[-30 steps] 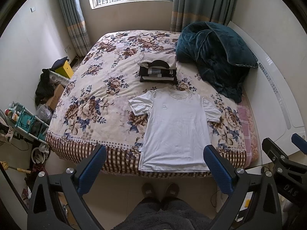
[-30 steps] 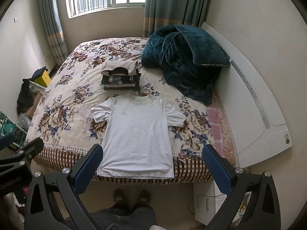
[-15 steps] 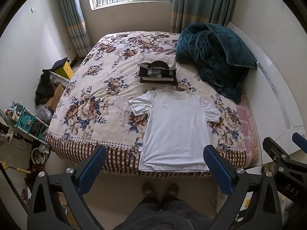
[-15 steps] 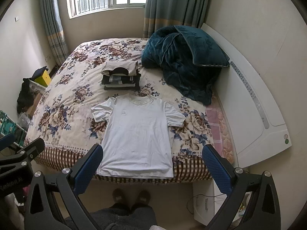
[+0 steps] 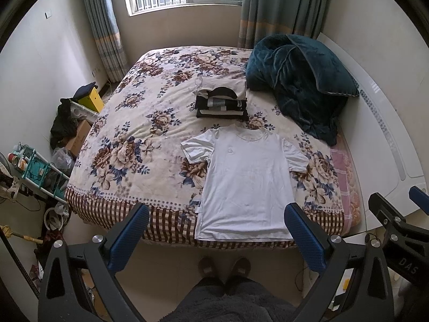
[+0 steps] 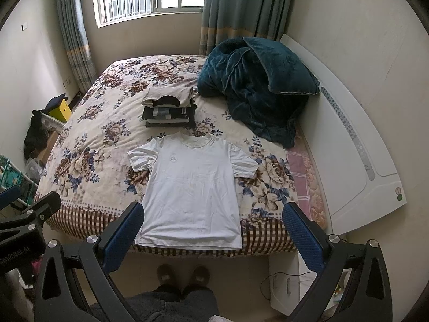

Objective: Fold small clothes

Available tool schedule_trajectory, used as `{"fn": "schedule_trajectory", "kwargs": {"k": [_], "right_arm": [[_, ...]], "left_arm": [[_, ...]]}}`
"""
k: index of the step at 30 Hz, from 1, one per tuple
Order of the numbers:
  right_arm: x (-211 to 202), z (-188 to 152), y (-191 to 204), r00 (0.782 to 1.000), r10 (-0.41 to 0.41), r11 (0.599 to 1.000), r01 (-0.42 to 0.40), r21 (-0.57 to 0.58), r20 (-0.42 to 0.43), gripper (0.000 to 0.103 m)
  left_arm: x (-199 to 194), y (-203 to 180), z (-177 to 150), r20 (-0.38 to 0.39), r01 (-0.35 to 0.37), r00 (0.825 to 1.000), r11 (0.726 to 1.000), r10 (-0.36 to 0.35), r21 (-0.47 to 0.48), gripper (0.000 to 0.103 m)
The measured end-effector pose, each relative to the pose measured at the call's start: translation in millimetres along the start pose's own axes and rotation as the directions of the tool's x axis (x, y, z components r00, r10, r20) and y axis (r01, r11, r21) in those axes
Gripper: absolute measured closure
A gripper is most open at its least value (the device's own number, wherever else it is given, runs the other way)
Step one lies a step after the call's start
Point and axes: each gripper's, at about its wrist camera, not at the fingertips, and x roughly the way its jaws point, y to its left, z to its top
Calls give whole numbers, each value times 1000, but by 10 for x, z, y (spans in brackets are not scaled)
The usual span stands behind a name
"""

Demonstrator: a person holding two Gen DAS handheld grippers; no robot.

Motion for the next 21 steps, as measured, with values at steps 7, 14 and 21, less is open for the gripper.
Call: {"fn": "schedule_trajectory", "kwargs": {"k": [7, 14, 21], "right_arm": [[-15, 13, -15, 1000, 0, 1000, 0, 3, 0, 0], [-13, -1, -20, 1000, -1, 1000, 1, 2, 2, 0], [55, 39, -72, 1000, 1, 1000, -1, 16, -11, 0]], "left_arm": [[-31, -41, 75, 6, 7, 1000, 1000, -7, 7, 0], [-37, -47, 90, 10, 10, 1000, 1000, -10, 4, 0], [72, -46, 193, 53, 0, 999, 1000, -1, 26, 0]]}}
